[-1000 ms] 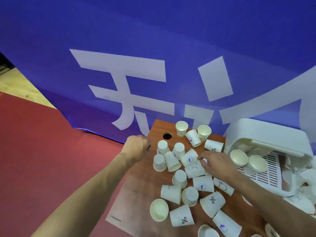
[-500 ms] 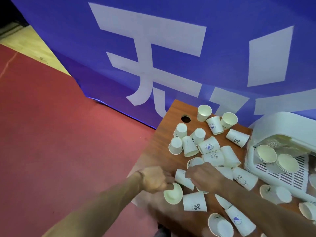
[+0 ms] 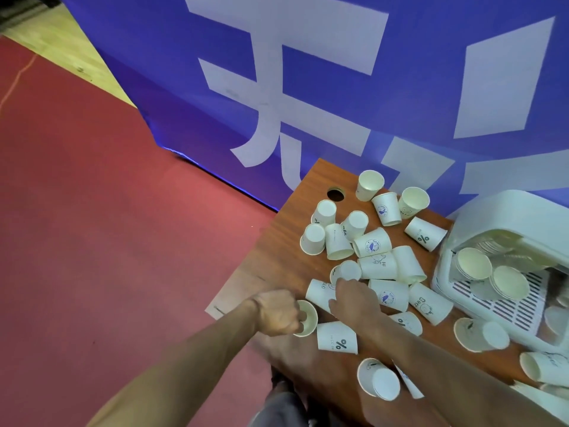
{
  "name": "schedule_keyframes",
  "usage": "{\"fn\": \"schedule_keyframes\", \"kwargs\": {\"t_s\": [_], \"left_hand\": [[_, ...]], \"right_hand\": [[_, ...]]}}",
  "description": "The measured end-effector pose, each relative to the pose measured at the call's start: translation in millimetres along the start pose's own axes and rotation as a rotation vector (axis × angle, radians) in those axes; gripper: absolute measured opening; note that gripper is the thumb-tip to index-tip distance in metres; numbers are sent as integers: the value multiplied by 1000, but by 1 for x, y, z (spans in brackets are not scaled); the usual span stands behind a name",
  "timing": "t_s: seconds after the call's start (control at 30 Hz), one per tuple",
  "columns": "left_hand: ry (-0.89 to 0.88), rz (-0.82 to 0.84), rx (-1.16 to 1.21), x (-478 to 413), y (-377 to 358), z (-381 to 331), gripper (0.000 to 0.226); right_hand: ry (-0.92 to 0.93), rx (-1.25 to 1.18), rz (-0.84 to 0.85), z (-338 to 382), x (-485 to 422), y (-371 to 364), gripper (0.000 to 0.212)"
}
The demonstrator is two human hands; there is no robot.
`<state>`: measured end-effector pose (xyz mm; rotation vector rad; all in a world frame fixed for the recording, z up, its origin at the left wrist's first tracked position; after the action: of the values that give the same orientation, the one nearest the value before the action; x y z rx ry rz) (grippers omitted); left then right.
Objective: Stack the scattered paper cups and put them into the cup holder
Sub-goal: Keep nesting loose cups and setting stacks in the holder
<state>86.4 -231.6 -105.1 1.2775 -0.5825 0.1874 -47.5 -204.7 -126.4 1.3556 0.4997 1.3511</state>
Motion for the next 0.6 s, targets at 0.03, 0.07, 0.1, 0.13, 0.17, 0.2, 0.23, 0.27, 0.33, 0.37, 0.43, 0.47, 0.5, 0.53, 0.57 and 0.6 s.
{"fn": "schedule_keyframes", "kwargs": {"t_s": [0.03,0.07,0.1,0.13,0.17,0.2,0.23,0.27,0.33,0.37,0.43,0.47,0.5,0.53,0.57,0.6], "left_hand": [[2,1,-15,1,-1,-1,21],[4,0,-25,2,-2,-1,20],[9,0,-27,3,-3,-2,20],[19,3,-22,3,-4,-3,20],[32,6,-14,4,-6,-3,20],[45,4,-3,5,-7,-2,20],[57,-5,10,7,-7,-2,20],[66,-15,24,8,-7,-1,21],[76,-34,52,14,-5,1,22],[79,-43,55,17,-4,3,22],[81,-67,57,23,0,7,22],[88,-80,72,27,4,11,21],[101,-100,94,30,9,16,20],[116,-135,111,34,17,22,20],[126,-183,124,38,25,28,21],[127,-230,131,42,34,34,22]], "right_hand": [[-41,-81,-2,-2,1,-3,16],[-84,-170,-5,-4,1,-8,17],[-119,-254,-14,-6,2,-11,17],[-142,-320,-26,-7,1,-13,17],[-150,-363,-43,-7,0,-15,16],[-154,-380,-56,-7,-2,-16,16],[-169,-400,-68,-7,-3,-17,15],[-192,-439,-78,-8,-3,-19,13],[-216,-539,-106,-7,-3,-21,10],[-216,-563,-129,-5,-2,-20,12],[-179,-516,-172,0,2,-12,18],[-145,-467,-190,4,5,-7,21],[-101,-412,-200,10,7,0,24],[-56,-359,-201,15,10,6,27],[-18,-315,-197,20,13,12,30],[13,-282,-193,24,17,19,34]]}}
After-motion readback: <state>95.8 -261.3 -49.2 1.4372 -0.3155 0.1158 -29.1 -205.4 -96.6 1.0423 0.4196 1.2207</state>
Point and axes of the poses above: each hand's wrist, its own x-axis away from the middle knuckle, its own y-axis out of the back of the hand, z = x × y, the point moved 9 cm from there along -x, towards the middle knuckle, and after that the axes turned 15 degrees about y, right-handed, at the moved point
